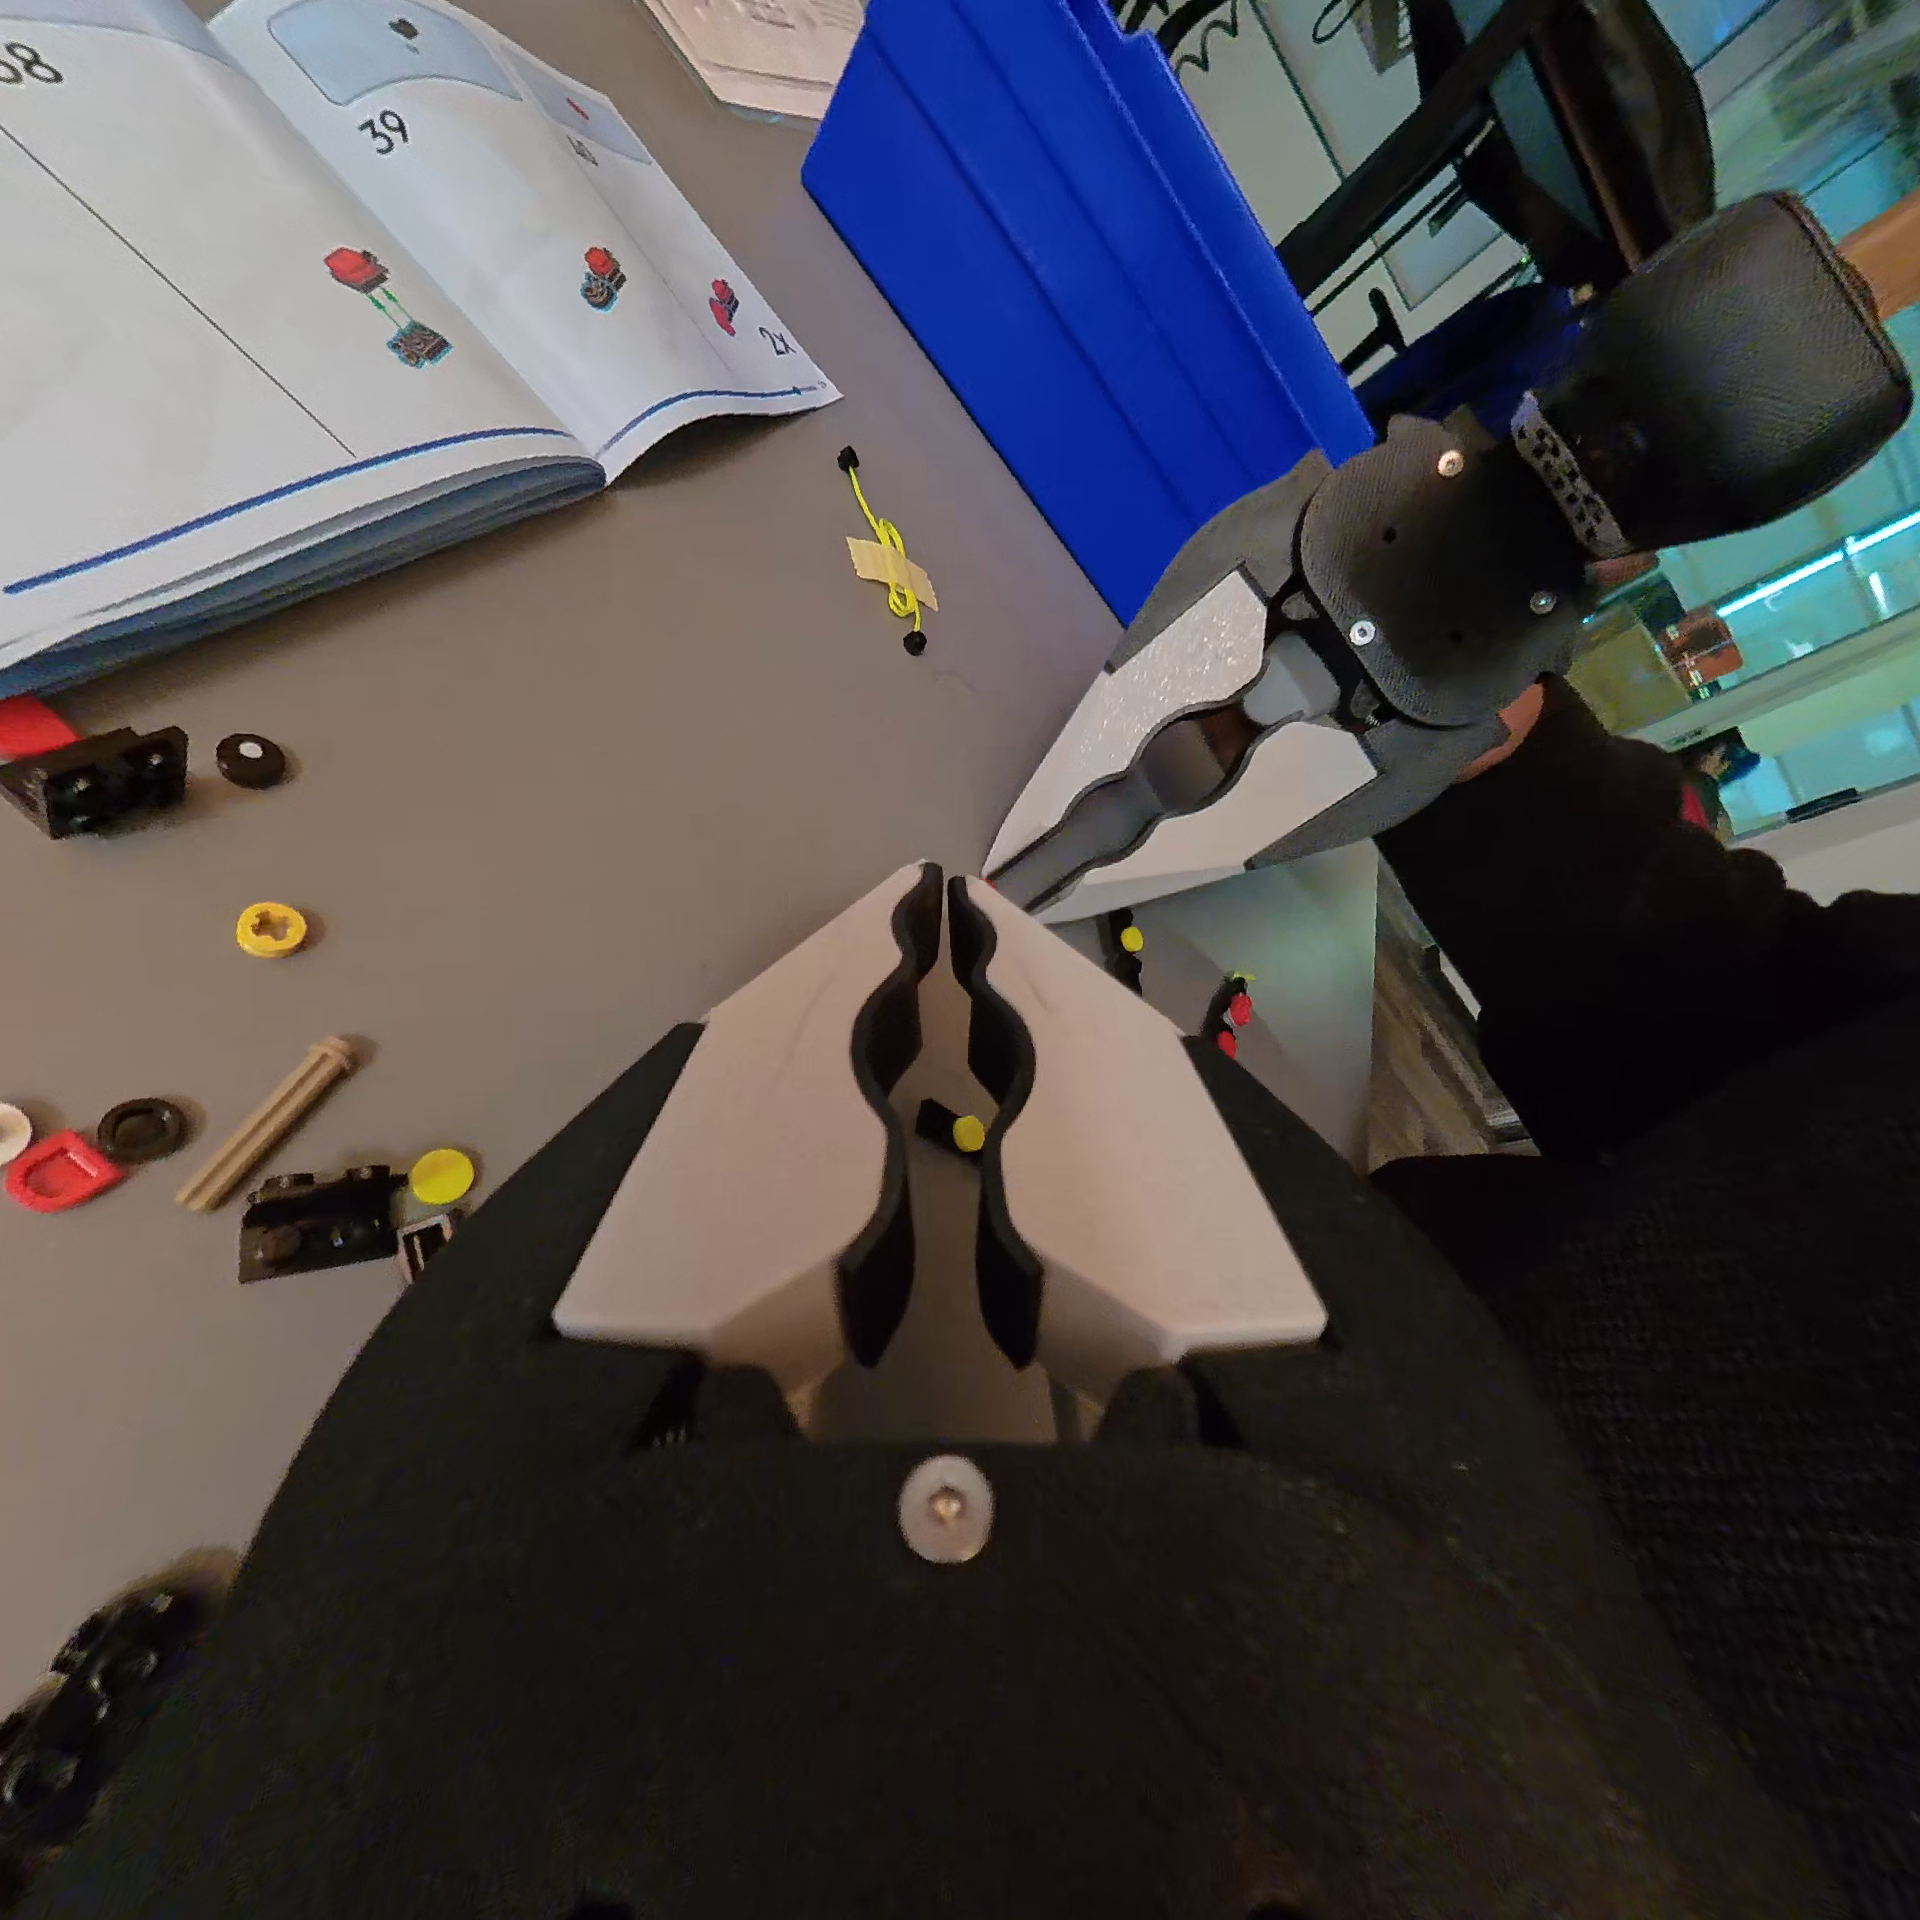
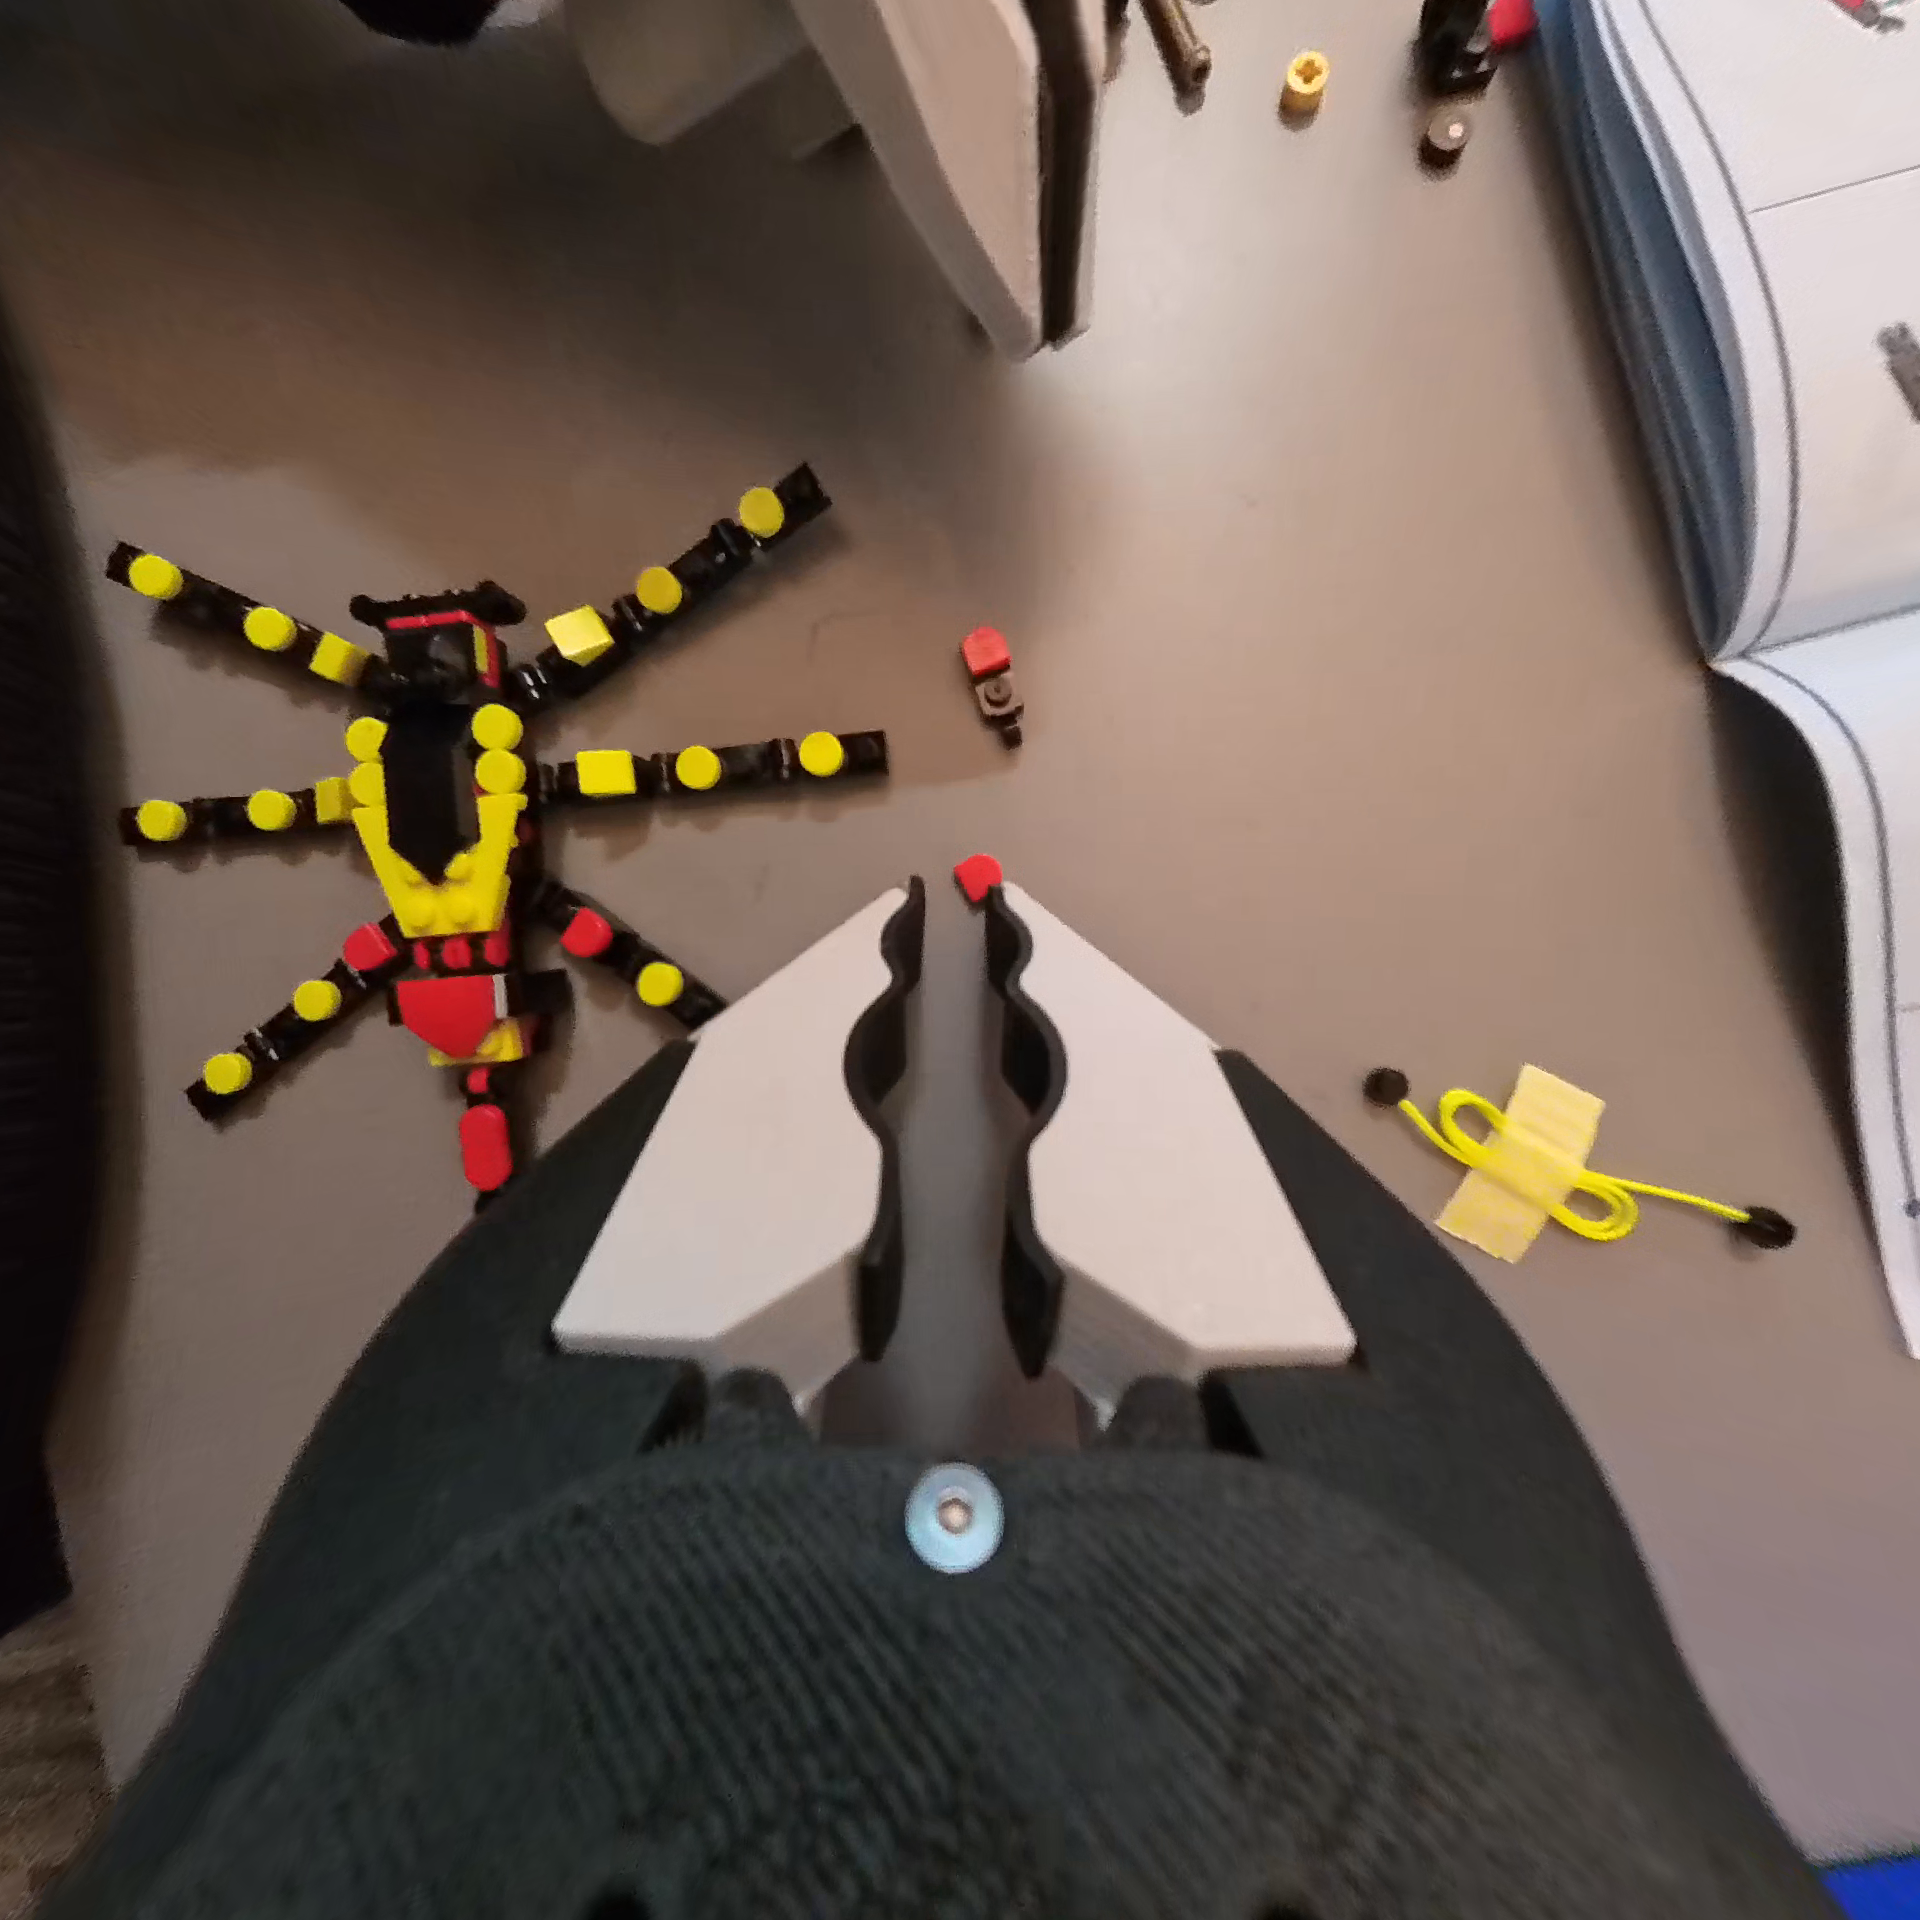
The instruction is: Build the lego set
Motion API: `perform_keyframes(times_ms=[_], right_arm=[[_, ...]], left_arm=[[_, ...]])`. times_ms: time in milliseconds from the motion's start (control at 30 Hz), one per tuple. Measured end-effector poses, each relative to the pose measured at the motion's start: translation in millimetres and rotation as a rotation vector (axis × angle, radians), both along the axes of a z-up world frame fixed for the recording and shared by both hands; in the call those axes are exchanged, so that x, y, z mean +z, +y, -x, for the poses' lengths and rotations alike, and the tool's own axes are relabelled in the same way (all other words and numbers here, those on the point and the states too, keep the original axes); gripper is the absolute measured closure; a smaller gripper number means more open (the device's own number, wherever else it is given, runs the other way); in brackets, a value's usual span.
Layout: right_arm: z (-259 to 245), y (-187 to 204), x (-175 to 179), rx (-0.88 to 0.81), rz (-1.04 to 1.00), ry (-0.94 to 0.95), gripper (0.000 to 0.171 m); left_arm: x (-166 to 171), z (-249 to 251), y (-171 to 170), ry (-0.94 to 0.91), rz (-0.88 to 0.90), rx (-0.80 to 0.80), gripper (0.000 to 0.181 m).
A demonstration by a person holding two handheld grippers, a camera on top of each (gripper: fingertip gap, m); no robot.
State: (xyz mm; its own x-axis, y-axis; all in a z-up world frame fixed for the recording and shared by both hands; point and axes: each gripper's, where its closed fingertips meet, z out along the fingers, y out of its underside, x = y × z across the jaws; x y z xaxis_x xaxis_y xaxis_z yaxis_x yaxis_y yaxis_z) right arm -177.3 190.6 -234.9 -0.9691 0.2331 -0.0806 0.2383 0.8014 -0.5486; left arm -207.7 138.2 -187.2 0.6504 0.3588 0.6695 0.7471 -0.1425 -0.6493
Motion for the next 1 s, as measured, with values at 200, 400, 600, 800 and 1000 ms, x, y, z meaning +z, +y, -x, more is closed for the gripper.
perform_keyframes(times_ms=[200,400,600,800,1000], right_arm=[[0.9,8.9,-0.9,-0.026,-0.038,-0.003,0.162],[-5.8,-7.8,-0.4,0.022,-0.018,-0.003,0.164],[7.8,-6.8,11.6,0.015,0.002,0.054,0.163],[6.4,-8.0,1.4,0.148,-0.054,0.115,0.159],[6.8,-13.6,2.1,0.208,-0.047,0.089,0.167]], left_arm=[[3.9,0.9,-2.4,0.014,-0.005,0.004,0.181],[5.5,0.9,-2.6,0.011,-0.014,0.006,0.181],[5.5,1.1,-3.3,0.016,-0.012,0.008,0.181],[5.1,0.7,-3.2,0.015,-0.011,0.005,0.181],[3.2,1.6,-4.2,0.012,-0.006,0.009,0.181]])
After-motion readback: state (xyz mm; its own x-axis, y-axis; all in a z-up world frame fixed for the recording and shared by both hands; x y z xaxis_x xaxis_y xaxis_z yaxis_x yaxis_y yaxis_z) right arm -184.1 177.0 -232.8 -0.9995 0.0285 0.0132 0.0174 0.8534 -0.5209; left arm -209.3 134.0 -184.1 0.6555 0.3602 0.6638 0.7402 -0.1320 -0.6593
